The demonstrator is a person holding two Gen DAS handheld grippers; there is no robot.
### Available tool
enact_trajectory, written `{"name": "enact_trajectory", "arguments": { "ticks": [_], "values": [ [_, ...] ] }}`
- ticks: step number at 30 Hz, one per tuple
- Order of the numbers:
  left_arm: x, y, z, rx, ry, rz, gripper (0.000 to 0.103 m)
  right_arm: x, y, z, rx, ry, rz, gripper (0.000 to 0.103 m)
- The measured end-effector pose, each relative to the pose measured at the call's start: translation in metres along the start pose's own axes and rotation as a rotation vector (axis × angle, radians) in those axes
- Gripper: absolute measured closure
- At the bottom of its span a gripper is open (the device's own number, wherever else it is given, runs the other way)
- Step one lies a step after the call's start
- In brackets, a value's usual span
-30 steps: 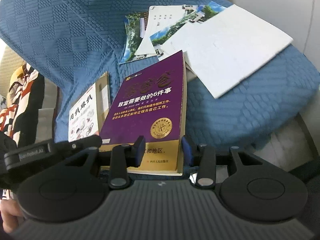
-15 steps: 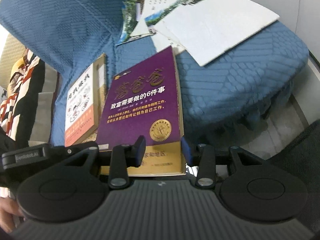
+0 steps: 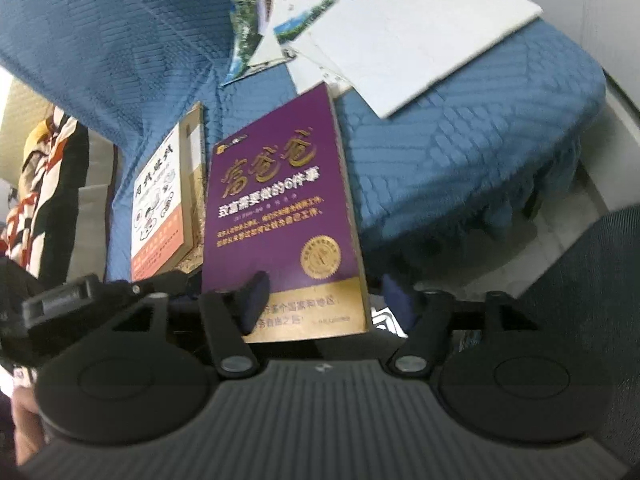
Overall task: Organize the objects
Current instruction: 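Lift the purple book upright with both grippers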
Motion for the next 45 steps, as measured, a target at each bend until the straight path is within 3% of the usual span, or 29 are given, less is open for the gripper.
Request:
{"name": "enact_trajectory", "arguments": {
  "ticks": [12,16,27,30,34,39,45],
  "values": [
    [0.022,-0.003,-0.030,-0.097,-0.128,-0.031,0.042,0.041,0.000,0.006,0.098,0.075,-0.104,0.036],
    [0.033,-0.006,-0.040,-0.153,-0.172,-0.063,0.052,0.053,-0.002,0.004,0.127,0.083,-0.146,0.035],
    [0.039,-0.007,-0.048,-0.227,-0.244,-0.074,0.064,0.073,-0.012,0.021,0.371,0.248,-0.294,0.033],
    [0.032,-0.005,-0.044,-0.215,-0.252,-0.060,0.067,0.062,-0.011,0.014,0.330,0.238,-0.271,0.037],
    [0.021,-0.002,-0.035,-0.203,-0.265,-0.041,0.071,0.038,-0.007,0.005,0.263,0.213,-0.196,0.054],
    [0.003,0.006,-0.020,-0.194,-0.315,-0.010,0.073,0.009,0.005,0.000,0.219,0.246,-0.125,0.067],
    [-0.025,0.021,0.007,-0.142,-0.364,0.058,0.073,-0.029,0.029,-0.018,0.166,0.281,-0.026,0.075]
  ]
}}
Point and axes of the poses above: each gripper's, at about its wrist camera, not at the fingertips, and x roughly the way its jaws point, z to its right, y to its top, the point moved 5 cm from there along x, roughly the way its jaws point, and after that the axes turned 11 degrees about -y, right-handed, at the moved point
